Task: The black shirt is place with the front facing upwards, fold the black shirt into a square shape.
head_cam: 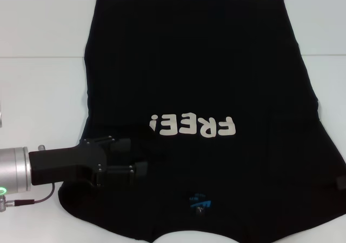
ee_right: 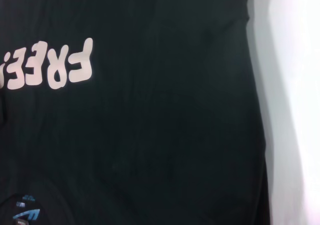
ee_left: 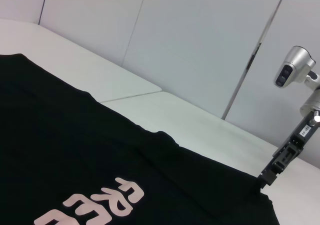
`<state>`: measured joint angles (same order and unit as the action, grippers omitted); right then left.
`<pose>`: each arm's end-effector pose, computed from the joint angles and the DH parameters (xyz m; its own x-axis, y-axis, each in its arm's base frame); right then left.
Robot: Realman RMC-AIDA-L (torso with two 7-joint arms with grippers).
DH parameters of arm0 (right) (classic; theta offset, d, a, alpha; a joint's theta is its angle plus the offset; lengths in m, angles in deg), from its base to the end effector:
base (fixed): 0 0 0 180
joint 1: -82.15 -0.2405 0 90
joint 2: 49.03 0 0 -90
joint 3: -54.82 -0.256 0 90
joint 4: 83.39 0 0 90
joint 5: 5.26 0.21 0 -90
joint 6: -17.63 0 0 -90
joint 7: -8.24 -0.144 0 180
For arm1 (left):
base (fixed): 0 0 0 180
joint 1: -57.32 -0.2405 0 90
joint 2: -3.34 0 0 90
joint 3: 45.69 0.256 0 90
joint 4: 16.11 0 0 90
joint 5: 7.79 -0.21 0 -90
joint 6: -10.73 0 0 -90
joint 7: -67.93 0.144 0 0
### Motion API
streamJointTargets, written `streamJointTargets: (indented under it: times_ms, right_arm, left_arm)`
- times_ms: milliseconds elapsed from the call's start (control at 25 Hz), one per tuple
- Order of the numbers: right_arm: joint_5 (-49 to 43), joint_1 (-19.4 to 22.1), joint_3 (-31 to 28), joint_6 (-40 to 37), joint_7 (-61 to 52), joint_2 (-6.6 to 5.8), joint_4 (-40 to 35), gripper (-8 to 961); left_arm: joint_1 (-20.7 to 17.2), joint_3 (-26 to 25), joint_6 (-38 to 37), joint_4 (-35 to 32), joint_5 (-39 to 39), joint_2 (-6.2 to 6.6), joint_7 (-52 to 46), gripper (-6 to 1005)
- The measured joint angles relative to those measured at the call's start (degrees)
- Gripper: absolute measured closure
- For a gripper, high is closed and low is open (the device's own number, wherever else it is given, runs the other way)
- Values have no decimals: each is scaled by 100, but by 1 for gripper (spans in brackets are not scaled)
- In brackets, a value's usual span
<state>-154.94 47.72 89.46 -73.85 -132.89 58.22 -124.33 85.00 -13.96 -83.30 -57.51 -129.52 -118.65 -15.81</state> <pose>0.3397 0.3338 0.0872 0.1133 -0.9801 -0.1627 -0.9721 -0.0755 -0.2222 -0.2757 0.3068 -0.0010 0.7271 0.4501 0.5183 0.5638 -0.8223 -0.0768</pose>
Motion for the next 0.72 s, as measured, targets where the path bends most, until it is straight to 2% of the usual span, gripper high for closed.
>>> streamJointTargets:
  times_ms: [720]
  right_arm:
    - [11,8,254,71,-3,37,-18,218]
  left_arm:
    - [-4,-14,13,0,2,0,-10,125]
